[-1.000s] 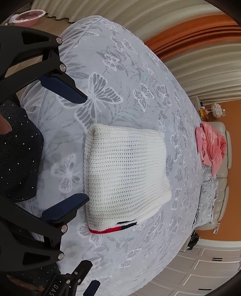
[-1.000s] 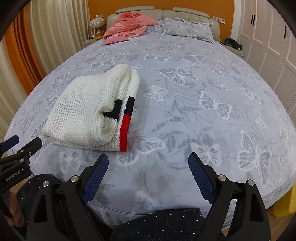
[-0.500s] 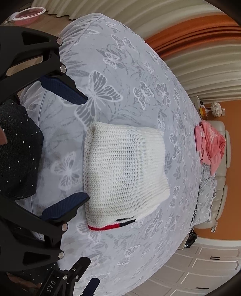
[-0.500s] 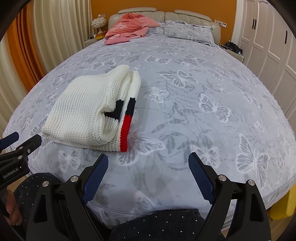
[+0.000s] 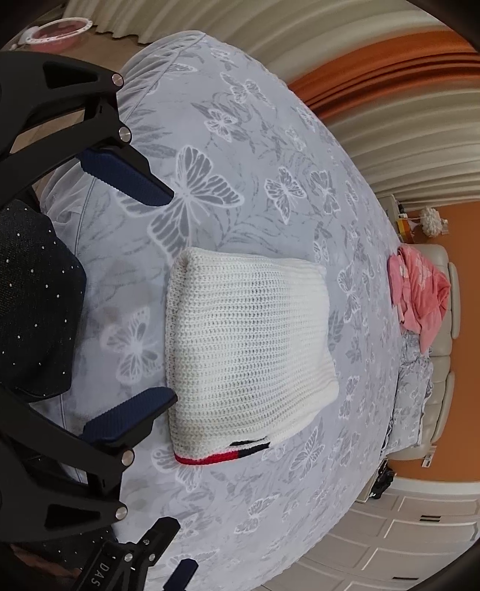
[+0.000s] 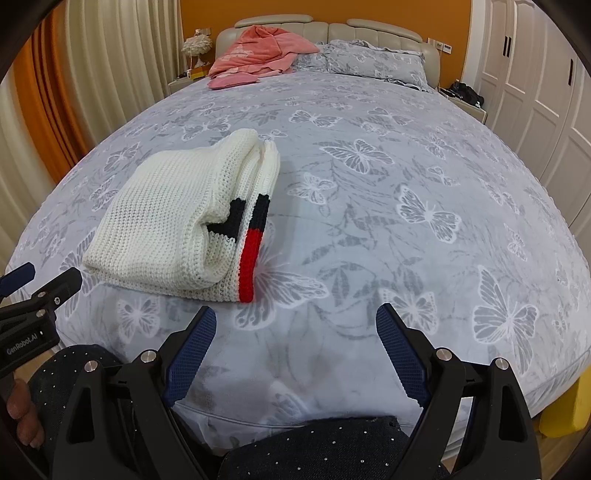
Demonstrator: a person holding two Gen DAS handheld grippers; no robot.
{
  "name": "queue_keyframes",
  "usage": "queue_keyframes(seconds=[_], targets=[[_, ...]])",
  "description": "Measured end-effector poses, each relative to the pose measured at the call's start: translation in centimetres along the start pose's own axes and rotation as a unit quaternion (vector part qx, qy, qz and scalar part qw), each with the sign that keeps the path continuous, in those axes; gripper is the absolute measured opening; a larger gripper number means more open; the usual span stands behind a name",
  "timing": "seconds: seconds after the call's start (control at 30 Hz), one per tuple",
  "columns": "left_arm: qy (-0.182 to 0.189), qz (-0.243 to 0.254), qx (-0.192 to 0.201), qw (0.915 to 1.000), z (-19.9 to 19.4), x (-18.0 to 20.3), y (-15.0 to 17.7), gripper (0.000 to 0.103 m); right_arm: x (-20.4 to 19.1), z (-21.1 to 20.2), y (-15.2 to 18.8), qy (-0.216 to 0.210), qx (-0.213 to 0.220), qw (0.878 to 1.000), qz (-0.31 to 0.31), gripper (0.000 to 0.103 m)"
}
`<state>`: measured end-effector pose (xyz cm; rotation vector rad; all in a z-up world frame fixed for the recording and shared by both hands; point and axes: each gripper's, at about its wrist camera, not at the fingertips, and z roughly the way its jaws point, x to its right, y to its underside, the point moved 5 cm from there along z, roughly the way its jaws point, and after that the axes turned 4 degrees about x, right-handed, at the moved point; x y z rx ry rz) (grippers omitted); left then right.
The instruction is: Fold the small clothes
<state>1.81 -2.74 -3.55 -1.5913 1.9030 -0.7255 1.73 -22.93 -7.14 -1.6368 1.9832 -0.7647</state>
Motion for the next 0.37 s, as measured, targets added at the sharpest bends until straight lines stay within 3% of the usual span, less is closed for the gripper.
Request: queue_keyframes(seconds=[0.37], targets=[[-0.009,0.02,-0.005,0.9997,0.19,0.67,0.19,0.096,0.1,0.03,-0.03,0.0,0.0,1.0,-0.001,0.086]])
